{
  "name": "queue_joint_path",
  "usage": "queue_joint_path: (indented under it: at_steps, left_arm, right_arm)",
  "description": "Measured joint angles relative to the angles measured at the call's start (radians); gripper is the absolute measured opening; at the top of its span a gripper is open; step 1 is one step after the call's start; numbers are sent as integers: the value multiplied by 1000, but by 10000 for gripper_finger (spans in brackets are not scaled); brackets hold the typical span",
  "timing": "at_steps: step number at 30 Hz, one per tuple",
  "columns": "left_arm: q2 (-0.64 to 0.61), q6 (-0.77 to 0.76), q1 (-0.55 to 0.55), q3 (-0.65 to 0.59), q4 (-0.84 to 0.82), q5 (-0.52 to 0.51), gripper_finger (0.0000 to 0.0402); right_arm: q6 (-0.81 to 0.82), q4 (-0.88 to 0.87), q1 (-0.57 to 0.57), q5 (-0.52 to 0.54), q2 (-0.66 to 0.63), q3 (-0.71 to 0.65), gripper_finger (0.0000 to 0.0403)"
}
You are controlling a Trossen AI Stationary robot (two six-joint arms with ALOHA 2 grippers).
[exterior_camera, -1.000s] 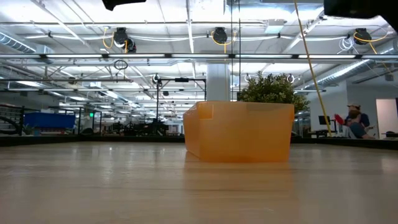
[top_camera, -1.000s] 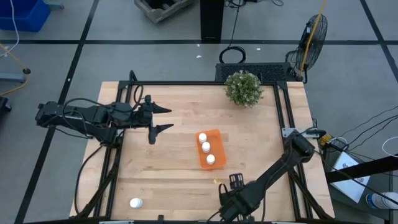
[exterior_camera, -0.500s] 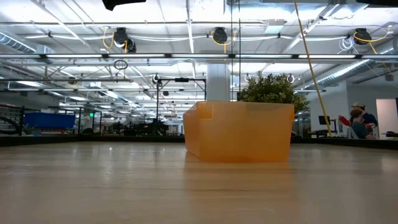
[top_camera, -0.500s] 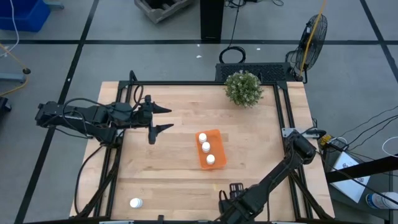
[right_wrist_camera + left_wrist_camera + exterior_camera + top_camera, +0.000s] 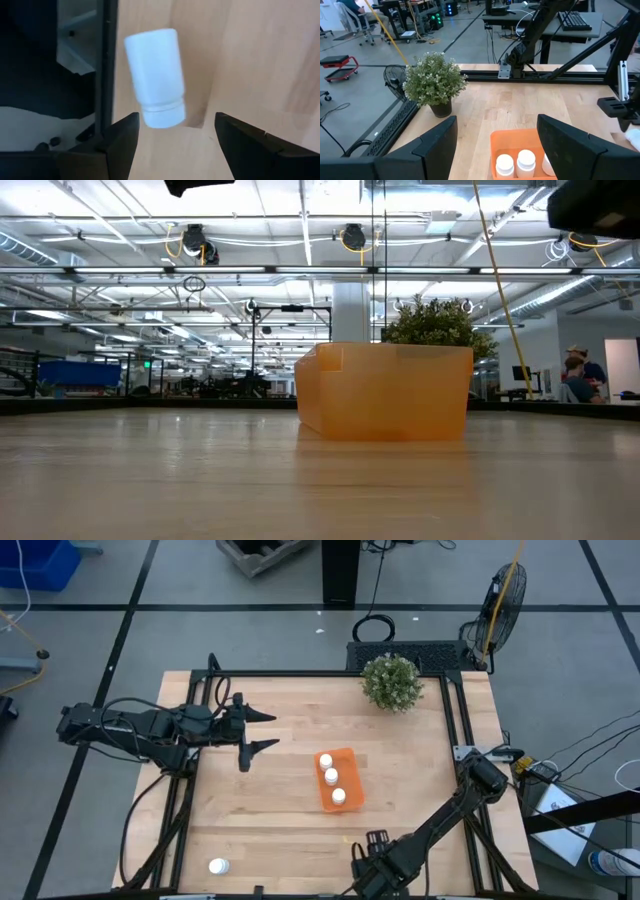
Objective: Pick and place pill bottles into a basket
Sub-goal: Put the white pill bottle into the orange container
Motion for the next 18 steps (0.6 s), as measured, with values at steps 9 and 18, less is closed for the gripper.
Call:
queue_joint_path:
  at_steps: [9, 18]
  left_arm:
    - [0, 0, 0, 0, 0, 0, 278]
    - [0, 0, 0, 0, 0, 0, 278]
  right_arm:
    - [16, 102, 2, -2, 0, -55, 252]
    - [52, 198, 2, -2, 0, -110, 252]
